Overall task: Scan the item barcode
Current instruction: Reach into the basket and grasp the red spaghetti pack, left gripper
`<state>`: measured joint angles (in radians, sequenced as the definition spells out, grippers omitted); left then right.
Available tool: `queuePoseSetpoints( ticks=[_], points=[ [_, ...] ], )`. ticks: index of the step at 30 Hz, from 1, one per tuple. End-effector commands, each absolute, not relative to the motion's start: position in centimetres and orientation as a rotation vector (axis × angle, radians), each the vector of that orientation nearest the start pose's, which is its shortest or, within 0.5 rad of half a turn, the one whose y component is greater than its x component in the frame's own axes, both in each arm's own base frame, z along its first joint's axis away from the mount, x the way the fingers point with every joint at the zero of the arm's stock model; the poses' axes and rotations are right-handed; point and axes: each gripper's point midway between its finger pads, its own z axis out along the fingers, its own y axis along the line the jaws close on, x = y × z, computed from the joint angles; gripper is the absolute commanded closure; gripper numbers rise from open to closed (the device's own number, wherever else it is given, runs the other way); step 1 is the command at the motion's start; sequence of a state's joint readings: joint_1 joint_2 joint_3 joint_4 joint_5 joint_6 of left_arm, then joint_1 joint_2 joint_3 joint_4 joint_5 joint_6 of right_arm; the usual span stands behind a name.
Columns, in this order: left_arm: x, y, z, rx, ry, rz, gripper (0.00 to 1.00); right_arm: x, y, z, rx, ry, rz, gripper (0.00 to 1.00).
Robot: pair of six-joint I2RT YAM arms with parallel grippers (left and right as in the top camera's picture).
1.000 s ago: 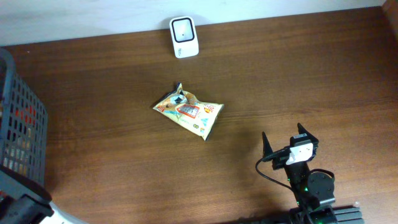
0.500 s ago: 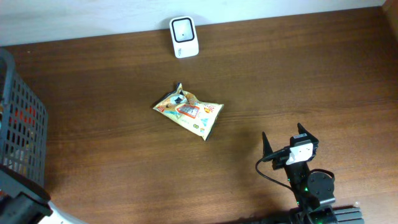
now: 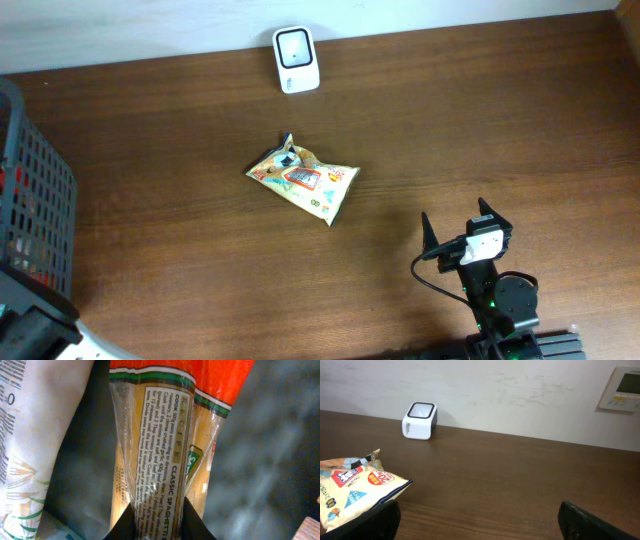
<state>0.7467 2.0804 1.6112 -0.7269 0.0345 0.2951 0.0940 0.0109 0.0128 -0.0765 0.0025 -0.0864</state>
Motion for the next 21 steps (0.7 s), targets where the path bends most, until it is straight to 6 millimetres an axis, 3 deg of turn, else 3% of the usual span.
queuePoseSetpoints(
  ticks=[1, 3, 4, 6, 9, 11, 12, 13, 17, 20, 21],
  points=[
    [36.7, 32.3, 6.1, -0.715, 2.710, 0.157, 1.00, 24.5, 2.2, 15.6, -0.147, 1.642, -0.001, 0.01],
    [37.5, 33.0, 9.5, -0.751, 2.648, 0.177, 1.00, 24.5, 2.2, 15.6, -0.147, 1.642, -0.001, 0.01],
    [38.0, 33.4, 13.0, -0.766, 2.588, 0.193, 1.00, 24.5, 2.2, 15.6, -0.147, 1.642, -0.001, 0.01],
    [38.5, 33.5, 16.3, -0.764, 2.525, 0.201, 1.00, 24.5, 2.2, 15.6, -0.147, 1.642, -0.001, 0.01],
    [39.3, 32.6, 24.8, -0.716, 2.347, 0.193, 1.00, 24.5, 2.2, 15.6, -0.147, 1.642, -0.001, 0.01],
    [39.1, 31.7, 29.0, -0.664, 2.263, 0.198, 1.00, 24.5, 2.2, 15.6, -0.147, 1.642, -0.001, 0.01],
    [38.6, 31.0, 32.1, -0.650, 2.193, 0.210, 1.00, 24.5, 2.2, 15.6, -0.147, 1.642, -0.001, 0.01],
    [38.2, 30.5, 34.0, -0.662, 2.141, 0.215, 1.00, 24.5, 2.2, 15.6, -0.147, 1.642, -0.001, 0.01],
    [36.8, 28.3, 40.4, -0.612, 1.984, 0.232, 1.00, 24.5, 2.2, 15.6, -0.147, 1.642, -0.001, 0.01],
    [36.4, 24.8, 46.0, -0.495, 1.848, 0.207, 1.00, 24.5, 2.2, 15.6, -0.147, 1.642, -0.001, 0.01],
    [36.3, 22.5, 48.4, -0.431, 1.792, 0.198, 1.00, 24.5, 2.2, 15.6, -0.147, 1.642, -0.001, 0.01]
  ],
)
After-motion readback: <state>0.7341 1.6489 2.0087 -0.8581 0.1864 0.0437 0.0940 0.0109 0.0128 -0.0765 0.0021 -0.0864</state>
